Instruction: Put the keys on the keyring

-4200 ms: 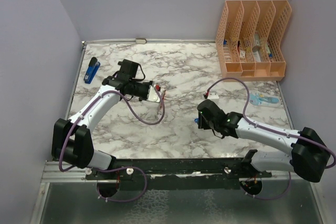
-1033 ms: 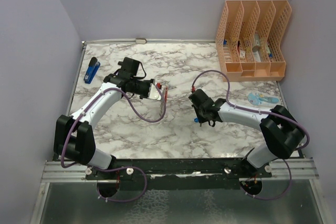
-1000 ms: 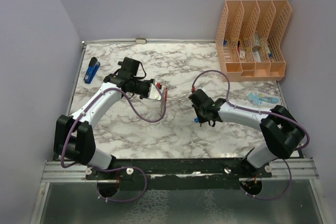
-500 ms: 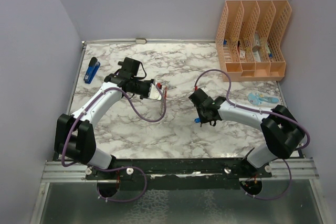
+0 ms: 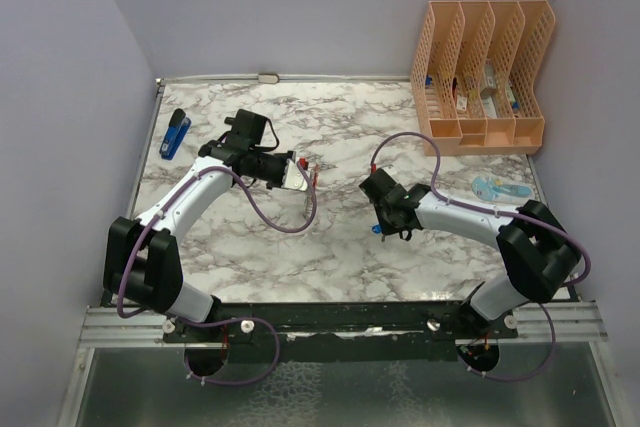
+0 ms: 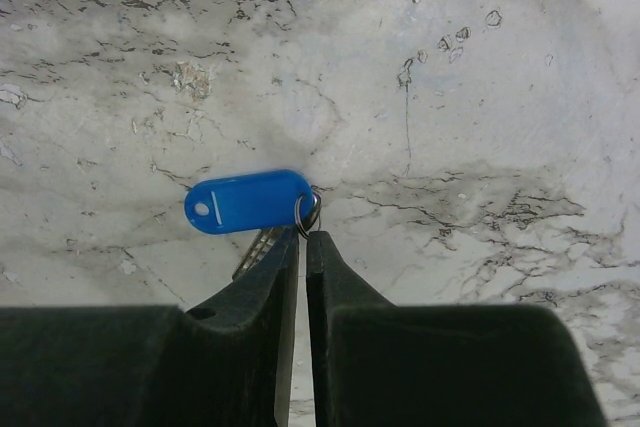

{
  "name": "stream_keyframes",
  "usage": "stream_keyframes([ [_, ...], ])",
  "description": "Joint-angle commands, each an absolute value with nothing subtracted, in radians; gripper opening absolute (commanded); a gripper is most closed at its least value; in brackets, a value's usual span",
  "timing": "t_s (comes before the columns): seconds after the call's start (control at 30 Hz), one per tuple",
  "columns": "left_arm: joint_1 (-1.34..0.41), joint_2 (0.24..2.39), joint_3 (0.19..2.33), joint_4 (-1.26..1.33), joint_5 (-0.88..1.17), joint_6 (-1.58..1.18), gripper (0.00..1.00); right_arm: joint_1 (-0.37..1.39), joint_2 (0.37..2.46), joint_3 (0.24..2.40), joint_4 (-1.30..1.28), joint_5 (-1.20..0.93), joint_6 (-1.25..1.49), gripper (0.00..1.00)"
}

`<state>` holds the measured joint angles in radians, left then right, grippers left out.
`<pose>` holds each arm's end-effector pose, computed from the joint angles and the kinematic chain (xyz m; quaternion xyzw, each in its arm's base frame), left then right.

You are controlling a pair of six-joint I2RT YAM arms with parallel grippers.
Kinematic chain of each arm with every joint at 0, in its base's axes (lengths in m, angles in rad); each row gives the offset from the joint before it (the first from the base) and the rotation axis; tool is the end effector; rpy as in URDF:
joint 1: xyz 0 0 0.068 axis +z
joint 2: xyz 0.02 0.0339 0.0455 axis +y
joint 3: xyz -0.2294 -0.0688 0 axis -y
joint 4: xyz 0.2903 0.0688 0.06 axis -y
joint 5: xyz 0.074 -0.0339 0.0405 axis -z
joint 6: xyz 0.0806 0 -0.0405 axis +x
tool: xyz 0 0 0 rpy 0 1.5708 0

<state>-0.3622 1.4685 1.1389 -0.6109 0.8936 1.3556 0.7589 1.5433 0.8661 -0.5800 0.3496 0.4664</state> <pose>0.3182 -0.1877 0.2039 0.7367 0.4587 -0.2280 0.4415 0.2539 0.2027 0.0652 -0.1149 0.9663 -0.0521 0.2246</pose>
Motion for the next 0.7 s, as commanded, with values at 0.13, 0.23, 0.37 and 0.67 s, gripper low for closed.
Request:
stream_keyframes([
  [0.13,-0.367,1.468,1.169,-0.605,0.947,1.357,0.0,0.755,1.553,0.88,-0.568,0.362,0.46,0.04],
  [0.23,-0.367,1.468,1.169,-0.605,0.945,1.356,0.0,0.755,1.533,0.888,-0.577,0.364,0.462,0.01],
  [0.37,-0.367,1.471,1.169,-0.605,0.949,1.356,0.0,0.756,1.487,0.888,-0.584,0.373,0.46,0.01],
  [0.67,-0.367,1.472,1.172,-0.604,0.953,1.353,0.0,0.755,1.531,0.886,-0.588,0.347,0.484,0.01],
])
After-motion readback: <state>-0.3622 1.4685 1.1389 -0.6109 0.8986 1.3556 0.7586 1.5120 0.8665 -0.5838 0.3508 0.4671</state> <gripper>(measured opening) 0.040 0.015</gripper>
